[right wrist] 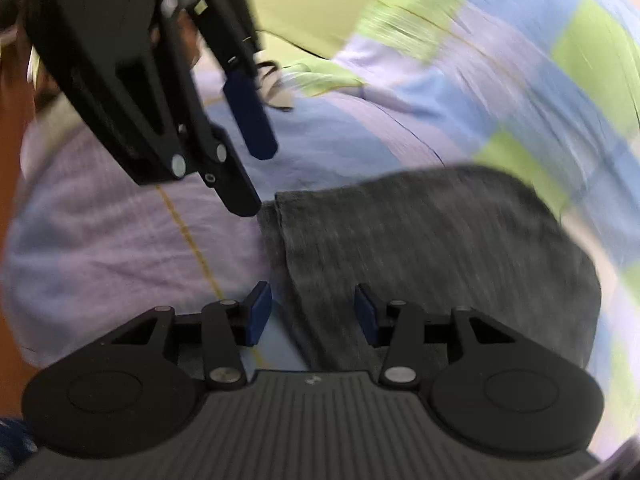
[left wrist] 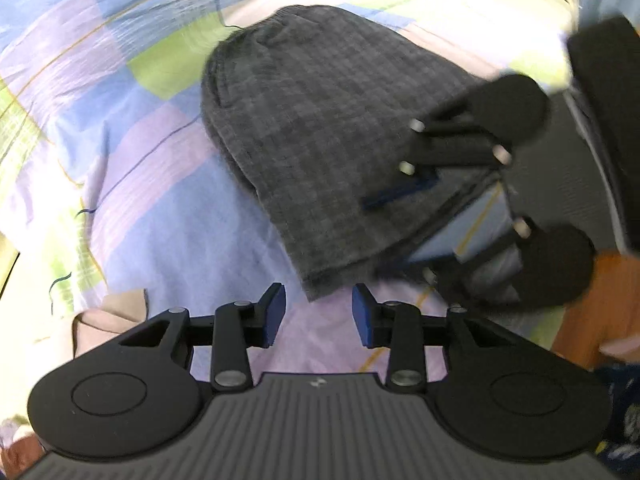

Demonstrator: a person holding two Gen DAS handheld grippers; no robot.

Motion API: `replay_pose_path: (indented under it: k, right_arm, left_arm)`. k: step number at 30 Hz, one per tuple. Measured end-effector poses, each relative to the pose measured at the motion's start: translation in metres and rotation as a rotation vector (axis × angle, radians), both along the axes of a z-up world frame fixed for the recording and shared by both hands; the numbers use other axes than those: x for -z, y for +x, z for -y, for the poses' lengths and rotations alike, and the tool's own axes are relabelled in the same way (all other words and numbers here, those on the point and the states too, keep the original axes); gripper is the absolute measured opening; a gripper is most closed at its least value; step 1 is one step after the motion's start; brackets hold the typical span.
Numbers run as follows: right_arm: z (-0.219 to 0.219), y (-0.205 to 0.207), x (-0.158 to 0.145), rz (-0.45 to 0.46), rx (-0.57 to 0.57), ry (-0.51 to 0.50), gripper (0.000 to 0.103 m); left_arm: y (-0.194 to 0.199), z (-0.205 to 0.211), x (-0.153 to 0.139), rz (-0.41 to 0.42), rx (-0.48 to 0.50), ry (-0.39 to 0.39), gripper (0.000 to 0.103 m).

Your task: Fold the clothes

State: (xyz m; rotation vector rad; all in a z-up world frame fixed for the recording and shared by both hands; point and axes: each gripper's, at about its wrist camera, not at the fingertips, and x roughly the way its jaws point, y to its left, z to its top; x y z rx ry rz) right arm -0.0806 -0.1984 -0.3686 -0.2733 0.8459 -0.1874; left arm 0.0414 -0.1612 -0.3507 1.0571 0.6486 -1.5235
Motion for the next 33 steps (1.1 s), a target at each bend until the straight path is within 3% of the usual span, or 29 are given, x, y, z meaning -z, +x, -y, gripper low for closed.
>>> replay_pose_path:
  k: [1,3,8,11,12,13,17,23,24,25,26,28,31,33]
  right_arm:
    - [0.003,0.001,0.001,0.008,0.004,0.013,0.018]
    - [0.022,-0.001,-0.010,0.046,0.077,0.101,0.007]
    - [0.051,-0.013,-0.039,0.111,0.131,0.217,0.007]
    - [0.050,-0.015,-0.050,0.103,0.098,0.208,0.007]
    - [0.049,-0.014,-0.051,0.095,0.088,0.202,0.007]
    - [0.049,-0.013,-0.051,0.090,0.084,0.199,0.007]
    - [0.046,-0.009,-0.044,0.072,0.072,0.206,0.007]
    - [0.035,-0.007,-0.036,0.054,0.063,0.209,0.008]
    - [0.034,-0.006,-0.036,0.050,0.072,0.217,0.010]
    - [0.034,-0.006,-0.036,0.048,0.078,0.222,0.013]
    - [0.033,-0.009,-0.038,0.044,0.078,0.238,0.014]
    - [0.034,-0.020,-0.043,0.031,0.092,0.231,0.035]
    - [0.041,-0.049,-0.052,0.033,0.128,0.170,0.038]
    - [0.054,-0.089,-0.057,0.003,0.176,0.032,0.041]
  left_arm:
    - [-0.002,-0.001,0.002,0.028,0.031,-0.006,0.046]
    - [-0.008,-0.005,0.004,0.108,0.112,-0.029,0.046]
    - [-0.019,0.001,0.013,0.283,0.333,-0.140,0.047]
    - [-0.025,0.007,0.019,0.376,0.452,-0.259,0.048]
    - [-0.027,0.008,0.021,0.400,0.488,-0.293,0.053]
    - [-0.027,0.009,0.024,0.414,0.510,-0.302,0.057]
    - [-0.029,0.002,0.028,0.489,0.596,-0.379,0.058]
    - [-0.029,-0.001,0.044,0.474,0.769,-0.325,0.054]
    - [-0.030,0.002,0.047,0.467,0.781,-0.323,0.044]
    - [-0.029,0.007,0.050,0.437,0.772,-0.305,0.023]
    - [-0.027,0.014,0.051,0.396,0.748,-0.278,0.012]
    - [-0.024,0.019,0.049,0.353,0.704,-0.264,0.011]
    - [-0.024,0.020,0.046,0.316,0.650,-0.257,0.011]
    - [-0.030,0.018,0.049,0.338,0.645,-0.263,0.011]
